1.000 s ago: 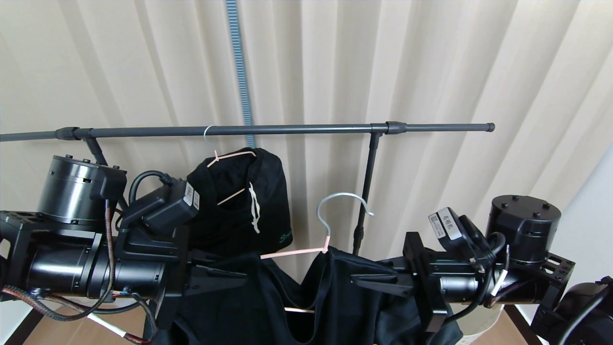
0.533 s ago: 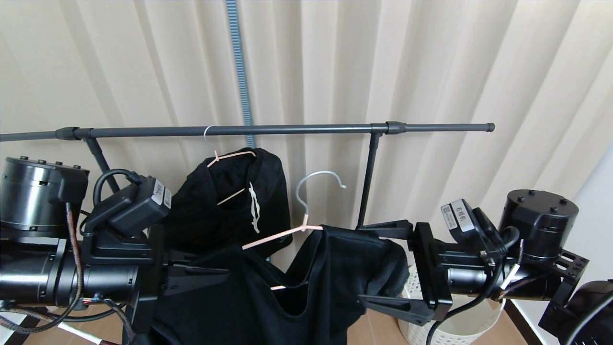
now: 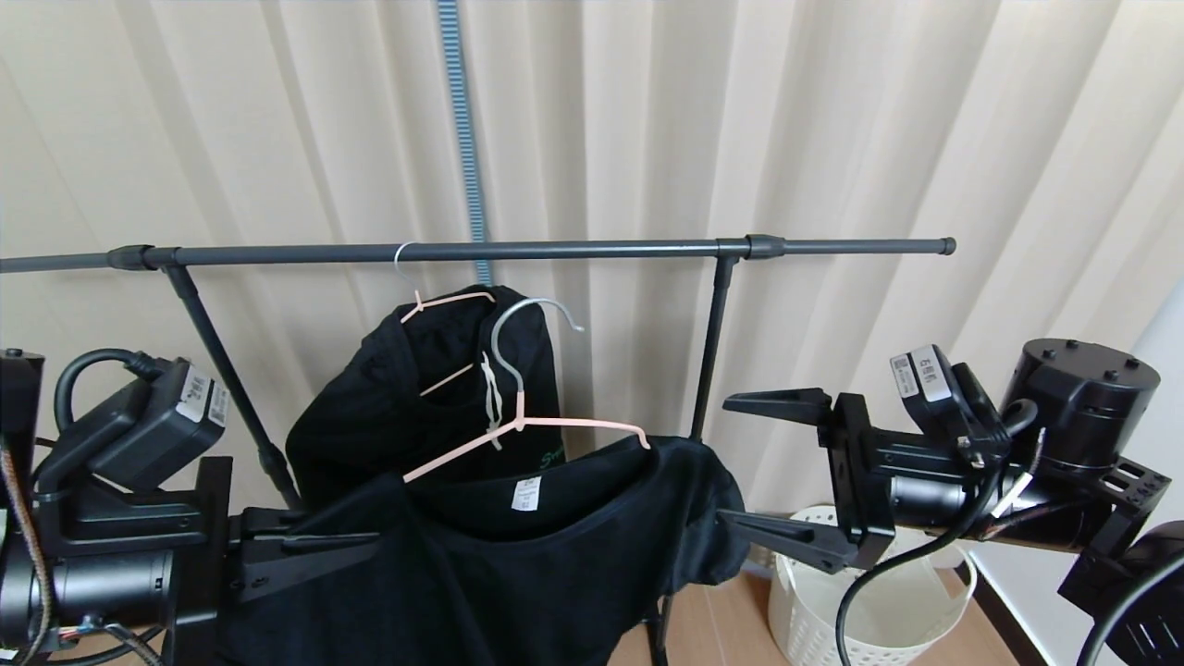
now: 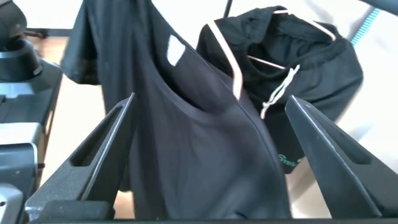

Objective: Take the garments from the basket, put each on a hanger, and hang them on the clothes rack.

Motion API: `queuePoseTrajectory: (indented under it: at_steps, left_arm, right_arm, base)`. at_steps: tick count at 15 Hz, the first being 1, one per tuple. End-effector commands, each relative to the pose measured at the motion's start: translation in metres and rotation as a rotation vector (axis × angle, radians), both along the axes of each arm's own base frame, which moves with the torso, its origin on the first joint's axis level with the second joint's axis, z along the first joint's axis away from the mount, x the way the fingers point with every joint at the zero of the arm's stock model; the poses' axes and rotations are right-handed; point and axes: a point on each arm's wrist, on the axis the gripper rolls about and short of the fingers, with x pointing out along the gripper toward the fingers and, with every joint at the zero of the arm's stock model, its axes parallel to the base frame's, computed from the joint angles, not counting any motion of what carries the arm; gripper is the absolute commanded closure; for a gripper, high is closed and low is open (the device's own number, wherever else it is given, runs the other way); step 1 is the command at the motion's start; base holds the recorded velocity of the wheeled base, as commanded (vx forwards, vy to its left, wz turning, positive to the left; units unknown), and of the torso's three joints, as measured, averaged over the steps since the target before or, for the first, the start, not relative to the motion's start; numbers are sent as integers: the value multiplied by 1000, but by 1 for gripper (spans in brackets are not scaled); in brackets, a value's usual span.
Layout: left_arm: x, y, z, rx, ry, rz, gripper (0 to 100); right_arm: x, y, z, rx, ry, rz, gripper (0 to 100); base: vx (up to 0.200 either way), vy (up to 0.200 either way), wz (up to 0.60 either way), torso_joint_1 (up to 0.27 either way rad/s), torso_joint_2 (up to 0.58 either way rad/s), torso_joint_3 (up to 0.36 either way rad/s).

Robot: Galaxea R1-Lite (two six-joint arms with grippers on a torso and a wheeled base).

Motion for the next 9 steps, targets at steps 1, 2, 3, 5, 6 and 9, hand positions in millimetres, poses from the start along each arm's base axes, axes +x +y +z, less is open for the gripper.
queuePoseTrajectory:
  at_steps: [1, 2, 3, 5, 6, 9]
  left_arm:
    - [-12, 3, -4, -7, -38, 4, 100]
    - [-15, 3, -7, -15, -68, 3, 100]
    - [-16, 4, -10, -19, -91, 1, 100]
    - [-19, 4, -9, -25, -126, 1, 100]
    - [-20, 4, -9, -26, -127, 0, 100]
    - [-23, 4, -8, -29, -139, -3, 100]
  right_arm:
    - [11, 0, -11, -14, 31, -15, 0]
    - [16, -1, -13, -16, 35, -26, 0]
    - [19, -2, -14, -17, 37, -33, 0]
    - [31, -10, -19, -19, 46, -73, 0]
    - [36, -13, -20, -20, 47, -86, 0]
    - [51, -24, -28, -24, 64, -135, 0]
  base:
    - [0, 0, 0, 0, 0, 0]
    - [0, 0, 0, 0, 0, 0]
    - [0, 0, 0, 0, 0, 0]
    - [0, 0, 0, 0, 0, 0]
    - [0, 0, 0, 0, 0, 0]
    - [0, 0, 0, 0, 0, 0]
